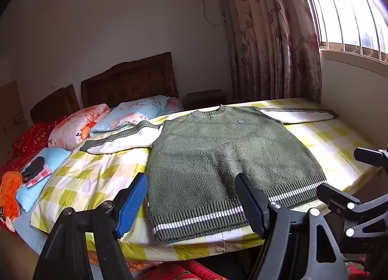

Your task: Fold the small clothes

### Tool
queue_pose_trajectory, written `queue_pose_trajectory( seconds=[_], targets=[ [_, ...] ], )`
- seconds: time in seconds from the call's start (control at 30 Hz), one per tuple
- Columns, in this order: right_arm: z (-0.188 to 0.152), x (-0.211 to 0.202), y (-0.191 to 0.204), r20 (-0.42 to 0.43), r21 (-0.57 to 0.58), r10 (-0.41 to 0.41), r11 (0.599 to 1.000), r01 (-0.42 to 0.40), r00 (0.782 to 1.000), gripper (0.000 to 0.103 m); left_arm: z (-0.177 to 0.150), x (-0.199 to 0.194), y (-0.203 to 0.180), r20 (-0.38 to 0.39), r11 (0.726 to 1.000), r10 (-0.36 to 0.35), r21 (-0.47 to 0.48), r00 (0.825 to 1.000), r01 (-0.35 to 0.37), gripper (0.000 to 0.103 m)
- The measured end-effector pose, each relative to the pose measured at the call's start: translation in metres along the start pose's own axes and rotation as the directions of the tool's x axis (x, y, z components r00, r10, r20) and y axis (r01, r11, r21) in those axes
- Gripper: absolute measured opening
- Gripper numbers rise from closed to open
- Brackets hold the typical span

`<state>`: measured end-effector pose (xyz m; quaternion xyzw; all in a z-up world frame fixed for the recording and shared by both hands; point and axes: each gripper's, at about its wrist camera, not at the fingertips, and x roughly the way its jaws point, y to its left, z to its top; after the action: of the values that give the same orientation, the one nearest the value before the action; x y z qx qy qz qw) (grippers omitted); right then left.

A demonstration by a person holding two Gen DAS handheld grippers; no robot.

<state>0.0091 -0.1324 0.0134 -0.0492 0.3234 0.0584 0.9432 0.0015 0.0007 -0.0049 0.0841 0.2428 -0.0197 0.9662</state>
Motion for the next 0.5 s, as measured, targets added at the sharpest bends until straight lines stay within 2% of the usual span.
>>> queue_pose_trajectory(
  seconds=[0.5],
  targets=[
    [-0.001, 0.0015, -0.0016, -0.005, 0.008, 0.002, 1.0, -0.002, 1.0, 0.103, -0.0003, -0.0002, -0.0015, -0.001, 1.0, -0.001, 0.001, 1.0, 0.001, 0.076]
  ],
)
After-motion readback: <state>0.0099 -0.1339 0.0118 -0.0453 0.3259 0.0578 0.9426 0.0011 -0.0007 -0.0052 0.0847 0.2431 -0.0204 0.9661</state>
